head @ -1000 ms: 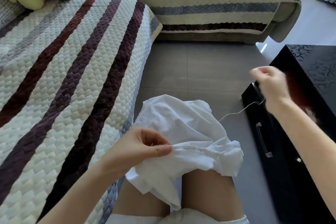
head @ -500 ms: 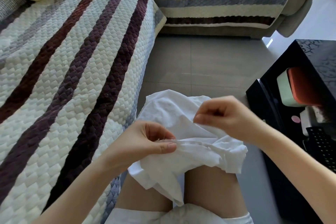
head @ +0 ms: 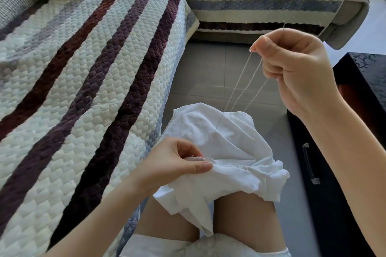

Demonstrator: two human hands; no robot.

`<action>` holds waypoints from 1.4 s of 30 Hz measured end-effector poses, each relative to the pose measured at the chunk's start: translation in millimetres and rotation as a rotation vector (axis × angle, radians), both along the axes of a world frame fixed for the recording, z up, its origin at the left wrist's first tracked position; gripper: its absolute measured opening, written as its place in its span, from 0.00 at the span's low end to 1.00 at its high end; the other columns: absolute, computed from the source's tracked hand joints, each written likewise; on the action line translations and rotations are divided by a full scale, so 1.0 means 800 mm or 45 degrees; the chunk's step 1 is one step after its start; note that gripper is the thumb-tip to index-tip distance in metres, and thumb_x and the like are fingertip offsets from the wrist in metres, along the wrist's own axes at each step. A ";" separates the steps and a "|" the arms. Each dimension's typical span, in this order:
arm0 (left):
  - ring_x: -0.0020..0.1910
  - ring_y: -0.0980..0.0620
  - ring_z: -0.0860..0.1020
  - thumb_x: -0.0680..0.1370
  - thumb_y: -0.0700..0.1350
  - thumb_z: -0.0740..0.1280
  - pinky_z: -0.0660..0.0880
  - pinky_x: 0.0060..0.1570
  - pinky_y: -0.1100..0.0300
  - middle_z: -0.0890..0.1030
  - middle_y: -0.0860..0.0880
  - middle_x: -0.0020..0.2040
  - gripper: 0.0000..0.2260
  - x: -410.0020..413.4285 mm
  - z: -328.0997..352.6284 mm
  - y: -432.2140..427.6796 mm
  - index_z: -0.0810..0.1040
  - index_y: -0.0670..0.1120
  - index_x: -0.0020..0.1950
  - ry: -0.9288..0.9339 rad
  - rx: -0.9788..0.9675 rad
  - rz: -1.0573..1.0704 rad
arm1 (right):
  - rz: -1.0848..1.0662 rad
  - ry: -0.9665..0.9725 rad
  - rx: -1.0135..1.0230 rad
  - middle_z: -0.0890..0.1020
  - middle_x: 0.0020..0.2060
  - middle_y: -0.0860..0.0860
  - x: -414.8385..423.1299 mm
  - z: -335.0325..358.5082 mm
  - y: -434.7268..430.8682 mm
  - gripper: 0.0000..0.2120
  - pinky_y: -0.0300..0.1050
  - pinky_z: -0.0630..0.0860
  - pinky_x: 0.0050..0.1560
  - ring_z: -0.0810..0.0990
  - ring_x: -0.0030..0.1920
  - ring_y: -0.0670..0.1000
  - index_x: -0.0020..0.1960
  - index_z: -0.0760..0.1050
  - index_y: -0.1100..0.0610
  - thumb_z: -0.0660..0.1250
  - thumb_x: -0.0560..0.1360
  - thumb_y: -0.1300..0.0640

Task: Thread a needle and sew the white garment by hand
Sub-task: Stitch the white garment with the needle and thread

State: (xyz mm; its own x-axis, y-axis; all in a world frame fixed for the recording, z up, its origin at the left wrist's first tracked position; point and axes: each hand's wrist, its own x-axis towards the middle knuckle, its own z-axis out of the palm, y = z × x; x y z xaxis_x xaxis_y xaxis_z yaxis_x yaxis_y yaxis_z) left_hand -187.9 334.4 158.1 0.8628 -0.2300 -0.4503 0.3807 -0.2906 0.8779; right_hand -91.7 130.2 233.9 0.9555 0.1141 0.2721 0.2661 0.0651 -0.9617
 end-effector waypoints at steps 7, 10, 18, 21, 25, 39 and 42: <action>0.34 0.59 0.80 0.67 0.40 0.77 0.74 0.35 0.68 0.83 0.49 0.33 0.06 -0.002 0.002 -0.001 0.84 0.39 0.39 0.015 -0.019 0.010 | -0.311 0.076 0.006 0.68 0.21 0.43 0.026 -0.009 0.010 0.10 0.36 0.57 0.26 0.59 0.24 0.43 0.34 0.76 0.58 0.69 0.74 0.64; 0.34 0.57 0.80 0.66 0.41 0.78 0.75 0.36 0.67 0.83 0.45 0.35 0.07 -0.004 0.002 0.000 0.84 0.39 0.39 0.044 -0.037 -0.005 | -0.303 0.095 -0.438 0.69 0.20 0.42 0.031 -0.049 0.013 0.02 0.35 0.62 0.27 0.63 0.22 0.41 0.44 0.78 0.57 0.71 0.73 0.59; 0.36 0.53 0.81 0.63 0.37 0.78 0.77 0.35 0.65 0.83 0.45 0.36 0.06 -0.002 0.001 0.014 0.84 0.44 0.37 0.158 -0.283 -0.018 | 0.274 -0.070 -0.860 0.69 0.27 0.48 -0.058 -0.108 0.013 0.05 0.46 0.64 0.31 0.65 0.28 0.48 0.50 0.68 0.47 0.55 0.77 0.49; 0.35 0.54 0.81 0.64 0.39 0.74 0.76 0.35 0.66 0.83 0.46 0.36 0.03 -0.002 -0.001 0.014 0.84 0.45 0.37 0.160 -0.296 -0.016 | 0.428 -0.063 -0.923 0.74 0.31 0.48 -0.085 -0.120 0.010 0.07 0.41 0.68 0.32 0.69 0.31 0.49 0.43 0.72 0.46 0.56 0.75 0.47; 0.34 0.55 0.80 0.64 0.39 0.74 0.75 0.34 0.67 0.82 0.47 0.34 0.03 -0.003 -0.003 0.013 0.84 0.44 0.36 0.164 -0.320 -0.016 | 0.440 0.018 -0.872 0.77 0.34 0.42 -0.096 -0.130 0.007 0.08 0.32 0.67 0.37 0.74 0.35 0.46 0.42 0.75 0.47 0.58 0.73 0.48; 0.34 0.56 0.79 0.64 0.39 0.73 0.75 0.34 0.68 0.82 0.48 0.33 0.03 -0.002 -0.009 0.014 0.83 0.43 0.36 0.166 -0.320 -0.009 | 0.513 0.144 -0.722 0.78 0.34 0.41 -0.101 -0.129 0.009 0.06 0.31 0.67 0.39 0.74 0.36 0.42 0.41 0.76 0.52 0.63 0.74 0.59; 0.35 0.56 0.80 0.65 0.39 0.73 0.75 0.35 0.68 0.82 0.48 0.34 0.04 -0.002 -0.010 0.014 0.84 0.42 0.38 0.172 -0.334 -0.013 | 0.523 0.159 -0.700 0.78 0.34 0.42 -0.101 -0.129 0.011 0.05 0.31 0.68 0.40 0.74 0.36 0.42 0.41 0.76 0.53 0.63 0.74 0.59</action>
State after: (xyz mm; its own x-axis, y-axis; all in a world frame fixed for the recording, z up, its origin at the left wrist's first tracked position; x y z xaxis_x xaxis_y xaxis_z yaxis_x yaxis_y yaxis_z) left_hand -189.3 345.9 150.2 0.7960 -0.3622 -0.4850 0.4974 -0.0653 0.8650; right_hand -172.6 138.6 130.7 0.8257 0.5628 -0.0380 0.2092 -0.3680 -0.9060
